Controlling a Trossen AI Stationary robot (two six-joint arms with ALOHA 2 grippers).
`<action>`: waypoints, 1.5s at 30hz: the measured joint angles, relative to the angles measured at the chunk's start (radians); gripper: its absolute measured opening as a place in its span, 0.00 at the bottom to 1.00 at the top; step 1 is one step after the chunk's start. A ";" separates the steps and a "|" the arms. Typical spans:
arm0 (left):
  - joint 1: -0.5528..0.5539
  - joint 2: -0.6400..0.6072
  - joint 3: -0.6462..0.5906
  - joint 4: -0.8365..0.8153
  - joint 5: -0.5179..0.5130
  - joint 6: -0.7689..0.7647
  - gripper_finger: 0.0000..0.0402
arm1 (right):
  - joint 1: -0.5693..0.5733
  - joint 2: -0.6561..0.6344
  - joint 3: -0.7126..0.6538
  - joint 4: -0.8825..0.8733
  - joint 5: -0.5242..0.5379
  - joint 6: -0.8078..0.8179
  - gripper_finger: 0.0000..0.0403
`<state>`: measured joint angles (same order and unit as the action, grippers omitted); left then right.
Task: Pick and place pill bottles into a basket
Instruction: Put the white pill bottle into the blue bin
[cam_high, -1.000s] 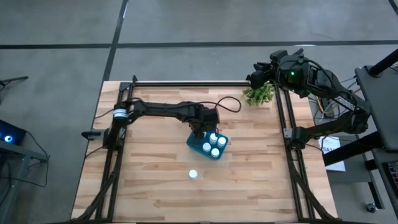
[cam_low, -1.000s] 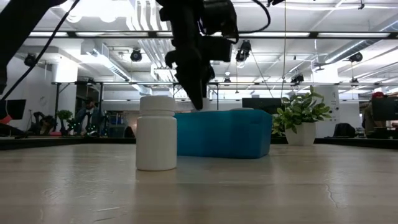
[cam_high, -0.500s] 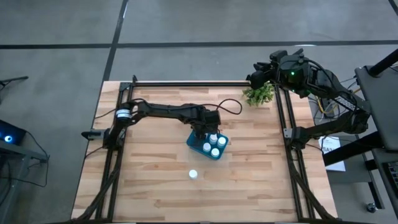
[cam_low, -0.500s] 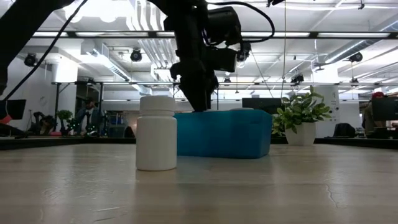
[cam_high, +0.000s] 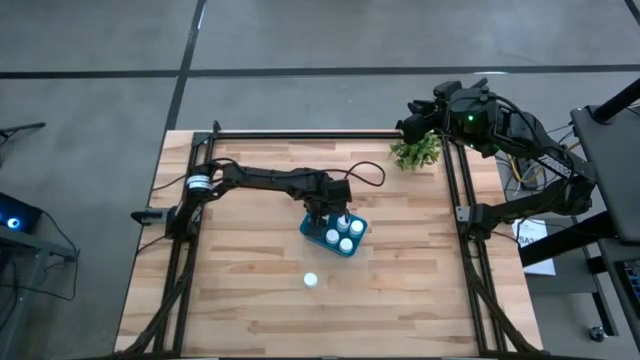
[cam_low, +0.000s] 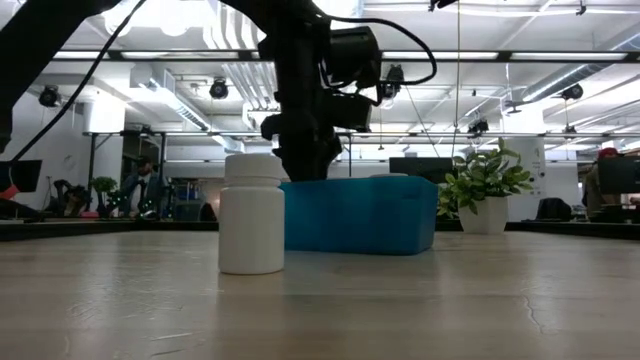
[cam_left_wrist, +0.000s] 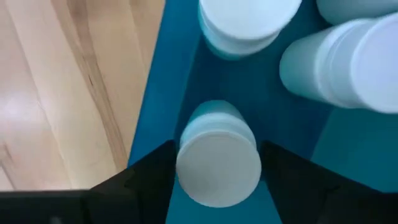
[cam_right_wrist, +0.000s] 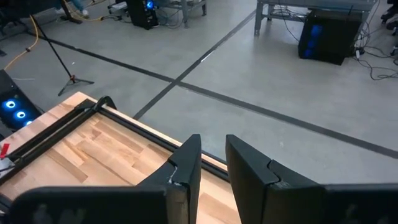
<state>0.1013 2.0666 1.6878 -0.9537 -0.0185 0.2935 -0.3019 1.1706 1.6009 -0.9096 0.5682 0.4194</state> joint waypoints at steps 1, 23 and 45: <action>0.000 0.000 0.000 0.005 0.000 0.000 0.54 | 0.000 0.000 0.000 0.000 0.000 -0.001 0.17; -0.008 -0.154 0.027 -0.058 0.009 -0.031 0.55 | 0.000 -0.001 0.000 0.001 0.000 0.000 0.17; -0.236 -0.304 0.034 -0.133 0.029 -0.081 0.55 | 0.000 -0.001 0.000 0.001 -0.036 -0.005 0.17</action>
<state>-0.1352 1.7622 1.7218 -1.0871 0.0102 0.2126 -0.3016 1.1698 1.6009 -0.9085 0.5322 0.4149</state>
